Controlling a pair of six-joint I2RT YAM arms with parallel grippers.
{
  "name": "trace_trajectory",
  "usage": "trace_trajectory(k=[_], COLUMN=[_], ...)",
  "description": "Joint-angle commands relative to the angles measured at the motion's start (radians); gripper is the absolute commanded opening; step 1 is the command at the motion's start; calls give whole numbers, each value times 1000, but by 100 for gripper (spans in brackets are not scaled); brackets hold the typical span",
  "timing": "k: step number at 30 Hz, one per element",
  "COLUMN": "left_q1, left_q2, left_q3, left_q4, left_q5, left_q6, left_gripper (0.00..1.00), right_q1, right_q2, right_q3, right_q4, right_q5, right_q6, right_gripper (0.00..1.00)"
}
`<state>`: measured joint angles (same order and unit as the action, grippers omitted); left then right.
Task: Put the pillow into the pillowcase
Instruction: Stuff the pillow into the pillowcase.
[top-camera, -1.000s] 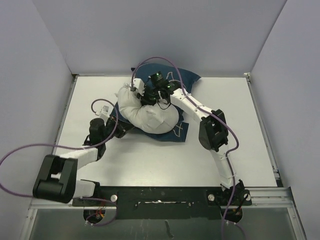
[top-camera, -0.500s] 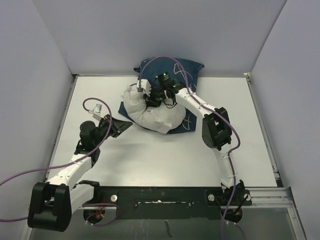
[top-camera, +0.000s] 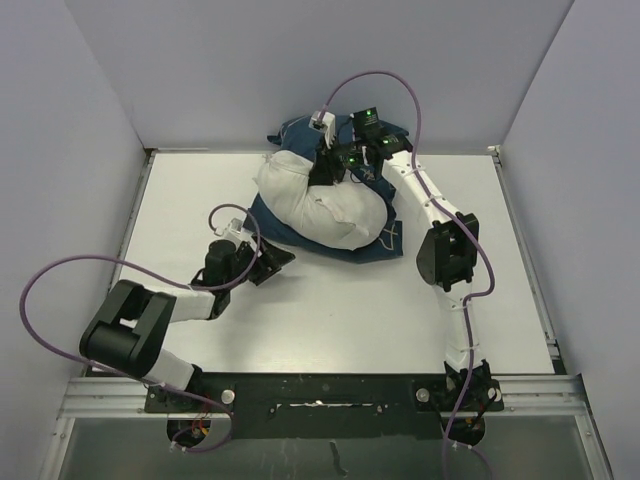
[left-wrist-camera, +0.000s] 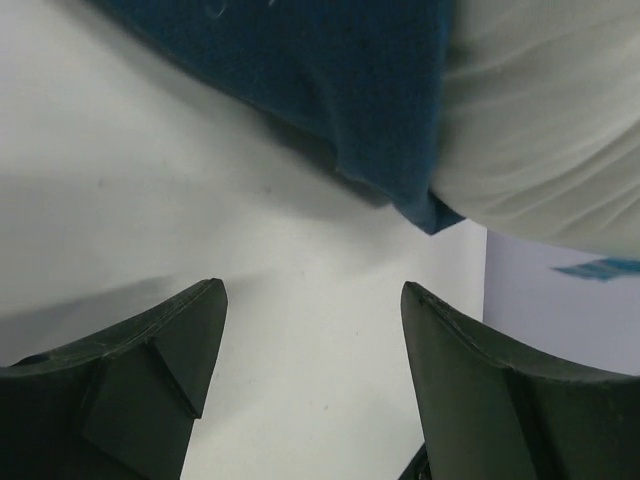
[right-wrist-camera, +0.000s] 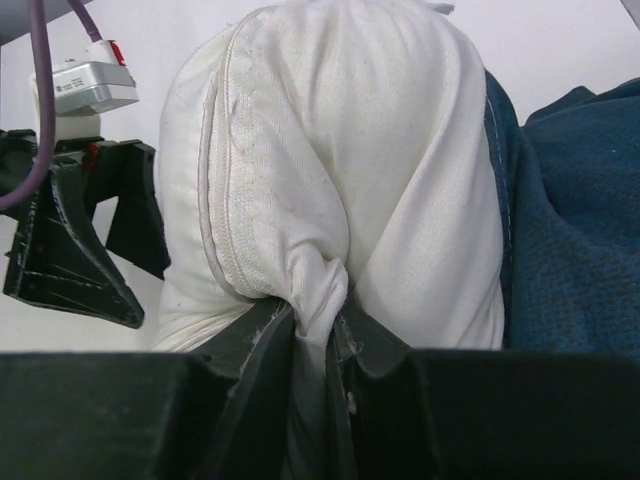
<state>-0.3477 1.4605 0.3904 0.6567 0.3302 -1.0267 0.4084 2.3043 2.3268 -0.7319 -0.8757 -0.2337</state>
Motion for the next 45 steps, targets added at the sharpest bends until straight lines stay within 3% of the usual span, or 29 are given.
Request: trace_trajectory(k=[1, 6, 9, 12, 14, 17, 24, 27, 28, 29, 30, 31, 32, 37, 40, 45], left_q1=[-45, -54, -54, -49, -47, -47, -40, -44, -47, -48, -48, -46, -42, 12, 68, 133], left_q2=[80, 160, 171, 179, 182, 184, 286, 331, 345, 356, 367, 372, 371, 215, 47, -179], left_q3=[140, 187, 212, 240, 239, 242, 328, 384, 403, 426, 430, 420, 402, 211, 137, 88], left_q4=[200, 260, 186, 73, 64, 45, 65, 44, 14, -14, -20, -2, 34, 179, 95, -62], left_q5=[-100, -102, -123, -138, -136, -133, -107, -104, -107, -109, -104, -93, -76, 37, 127, 154], left_q6=[42, 20, 23, 25, 25, 27, 44, 53, 58, 61, 62, 56, 46, 32, 44, 45], left_gripper=[71, 72, 68, 34, 28, 30, 53, 53, 51, 42, 22, 2, 0, 0, 0, 0], right_q1=[-18, -18, -19, -19, -21, -20, -17, -18, -18, -17, -18, -17, -14, 21, 26, 44], right_q2=[1, -13, -18, -15, -14, -11, -21, -28, -31, -32, -35, -34, -32, 2, 2, -46], right_q3=[29, 12, 6, 10, 12, 12, 0, -11, -14, -17, -18, -16, -10, -8, -95, -336], right_q4=[56, 55, 56, 59, 58, 60, 63, 63, 63, 63, 61, 57, 40, -34, -3, 112], right_q5=[9, 8, 3, -1, -1, -2, -17, -16, -14, -11, -2, 20, 61, 465, 606, 727], right_q6=[77, 78, 81, 86, 87, 91, 99, 98, 98, 96, 92, 81, 62, -244, -421, -639], right_gripper=[0, 0, 0, 0, 0, 0, 0, 0, 0, 0, 0, 0, 0, 0, 0, 0])
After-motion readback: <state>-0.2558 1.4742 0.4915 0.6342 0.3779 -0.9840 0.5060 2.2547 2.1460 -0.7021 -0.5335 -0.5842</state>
